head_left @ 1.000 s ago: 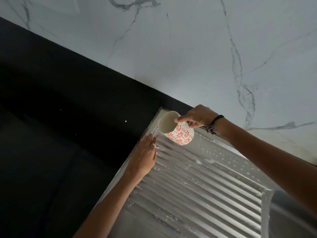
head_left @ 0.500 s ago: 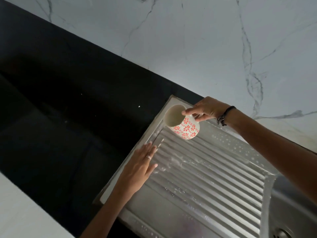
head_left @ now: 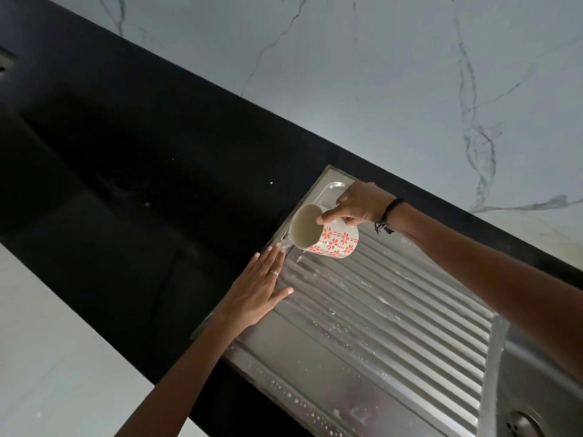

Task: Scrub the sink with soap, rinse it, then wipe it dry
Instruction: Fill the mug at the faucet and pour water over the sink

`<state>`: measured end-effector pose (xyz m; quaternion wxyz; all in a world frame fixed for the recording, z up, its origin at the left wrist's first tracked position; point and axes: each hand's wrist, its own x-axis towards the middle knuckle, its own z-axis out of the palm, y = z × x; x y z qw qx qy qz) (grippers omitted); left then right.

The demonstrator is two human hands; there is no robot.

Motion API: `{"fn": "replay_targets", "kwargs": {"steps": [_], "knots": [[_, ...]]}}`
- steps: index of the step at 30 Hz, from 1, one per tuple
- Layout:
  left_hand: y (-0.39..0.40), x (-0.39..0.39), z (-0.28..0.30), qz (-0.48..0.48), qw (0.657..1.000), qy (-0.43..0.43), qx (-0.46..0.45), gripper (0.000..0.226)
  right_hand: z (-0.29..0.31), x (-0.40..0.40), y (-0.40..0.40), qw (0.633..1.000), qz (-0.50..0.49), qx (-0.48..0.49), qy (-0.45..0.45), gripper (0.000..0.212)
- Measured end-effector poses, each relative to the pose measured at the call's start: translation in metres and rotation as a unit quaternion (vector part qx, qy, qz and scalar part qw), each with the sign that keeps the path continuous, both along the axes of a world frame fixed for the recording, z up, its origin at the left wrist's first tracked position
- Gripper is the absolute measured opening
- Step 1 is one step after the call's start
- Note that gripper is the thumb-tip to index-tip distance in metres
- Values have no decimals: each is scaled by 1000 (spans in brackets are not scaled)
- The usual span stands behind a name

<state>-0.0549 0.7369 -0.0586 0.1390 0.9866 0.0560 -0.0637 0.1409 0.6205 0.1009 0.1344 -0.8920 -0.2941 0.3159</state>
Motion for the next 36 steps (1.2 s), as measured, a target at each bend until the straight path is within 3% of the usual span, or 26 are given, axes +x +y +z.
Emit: {"fn": "replay_targets", "kwargs": {"steps": [4,7,12,15,20,24,27,32,36], "knots": [[0,-21,15,-19,990,-14,-141,87,-2,-4,-5,996,-14,26,80,25],[-8,-45,18,8,986,-84,-141,76,-1,-8,-9,985,-57,61,152,32],[-11,-61,24,59,997,-38,-26,71,7,-26,-4,999,31,13,1,50],[-10,-65,17,79,997,-7,-21,76,4,-42,2,997,63,2,-47,37],[-17,-72,18,92,992,-68,-48,86,1,-64,5,995,87,10,-49,39],[-30,-91,23,144,972,-114,-147,59,0,-71,0,997,69,29,13,44],[-33,-107,30,169,962,-140,-160,49,2,-80,-4,996,69,45,32,45],[-24,-133,25,230,961,-135,-69,39,1,-101,-1,995,94,36,0,47],[-23,-147,19,247,967,-62,2,51,-5,-118,3,990,118,28,-69,45]]}}
